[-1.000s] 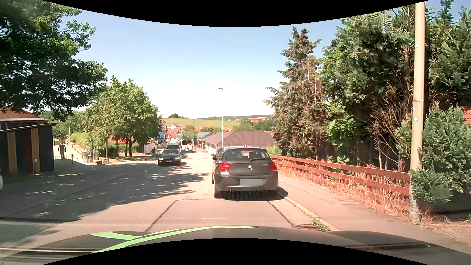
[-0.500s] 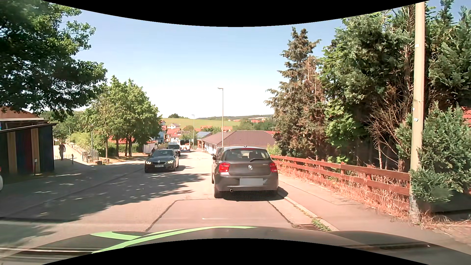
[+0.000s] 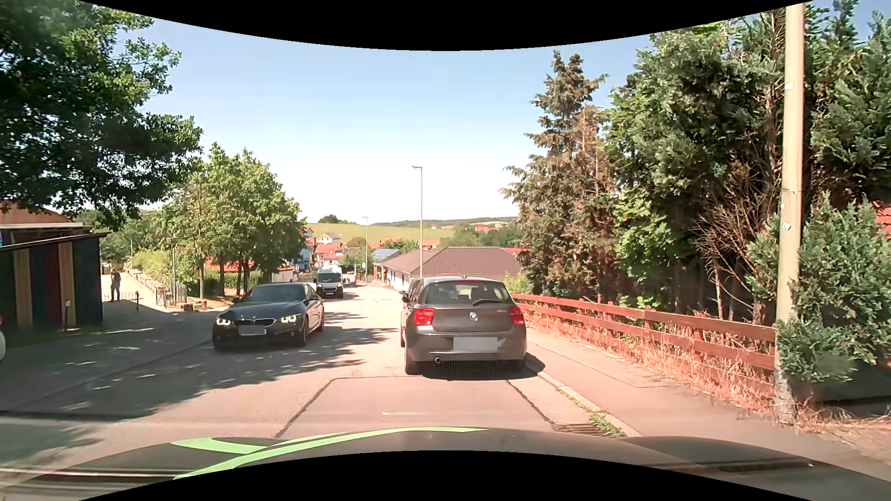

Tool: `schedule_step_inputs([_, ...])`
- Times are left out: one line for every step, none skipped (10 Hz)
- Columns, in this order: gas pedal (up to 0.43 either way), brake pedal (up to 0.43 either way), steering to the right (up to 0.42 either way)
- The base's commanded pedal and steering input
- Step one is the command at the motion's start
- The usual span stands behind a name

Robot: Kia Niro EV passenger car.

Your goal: Follow the waypoints while adhering to traffic rules and regulations

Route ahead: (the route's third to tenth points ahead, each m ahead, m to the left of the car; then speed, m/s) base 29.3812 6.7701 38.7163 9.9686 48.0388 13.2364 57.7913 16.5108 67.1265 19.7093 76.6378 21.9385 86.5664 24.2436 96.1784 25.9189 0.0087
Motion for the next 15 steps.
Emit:
schedule_step_inputs([0.0,0.311,-0.24])
schedule_step_inputs([0.0,0.311,-0.239])
schedule_step_inputs([0.0,0.311,-0.239])
schedule_step_inputs([0.0,0.311,-0.239])
schedule_step_inputs([0.0,0.311,-0.239])
schedule_step_inputs([0.0,0.311,-0.239])
schedule_step_inputs([0.0,0.311,-0.239])
schedule_step_inputs([0.0,0.311,-0.239])
schedule_step_inputs([0.0,0.311,-0.24])
schedule_step_inputs([0.0,0.311,-0.239])
schedule_step_inputs([0.0,0.311,-0.239])
schedule_step_inputs([0.0,0.311,-0.239])
schedule_step_inputs([0.0,0.311,-0.239])
schedule_step_inputs([0.0,0.311,-0.239])
schedule_step_inputs([0.0,0.311,-0.239])
